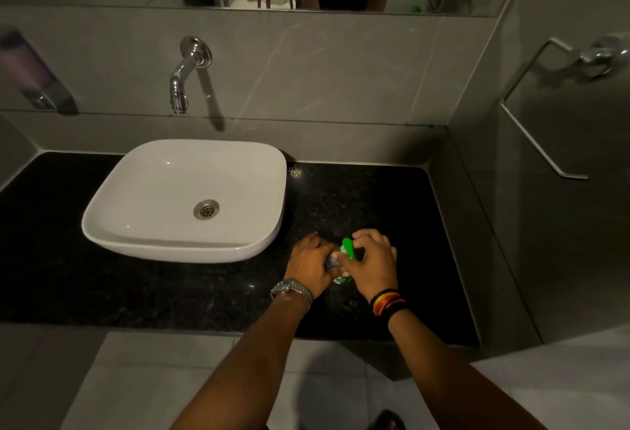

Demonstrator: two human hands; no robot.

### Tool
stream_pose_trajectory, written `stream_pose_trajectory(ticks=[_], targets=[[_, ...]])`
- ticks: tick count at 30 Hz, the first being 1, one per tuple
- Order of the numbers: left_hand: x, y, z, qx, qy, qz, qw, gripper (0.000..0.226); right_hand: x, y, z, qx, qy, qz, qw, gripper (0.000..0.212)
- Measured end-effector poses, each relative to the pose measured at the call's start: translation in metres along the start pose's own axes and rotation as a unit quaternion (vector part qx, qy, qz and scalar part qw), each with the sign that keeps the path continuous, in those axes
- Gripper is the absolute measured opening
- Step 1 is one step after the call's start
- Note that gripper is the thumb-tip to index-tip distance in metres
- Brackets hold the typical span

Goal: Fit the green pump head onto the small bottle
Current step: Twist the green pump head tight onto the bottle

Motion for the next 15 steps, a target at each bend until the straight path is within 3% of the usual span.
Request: stream_pose_trajectory(ticks=[5, 9, 15], targets=[[-0.0002, 0.0044, 0.0023, 0.009, 0.009, -0.007, 1.000, 0.047, 0.0057, 0.0045, -0.0038, -0.051, -0.027, 0.010, 0.998, 0.042], [-0.0011, -0.0010, -0.0011, 0.008, 0.013, -0.002, 1.000, 0.051, 0.0058, 0.0033, -0.0020, -0.048, -0.028, 0.034, 0.998, 0.029], [-0.0031, -0.0018, -0.0028, 0.001, 0.013, -0.017, 1.000, 0.044, -0.0001, 0.0003, -0.0050, -0.041, -0.045, 0.017, 0.998, 0.033]])
Point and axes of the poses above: each hand's wrist, its own x-axis away from the middle knuckle, its own z-axis out of the back of the hand, y = z × x, the point moved 8 cm from there along -x, towards the middle knuckle, and after that the axes turned 10 degrees about y, right-handed, at the moved point
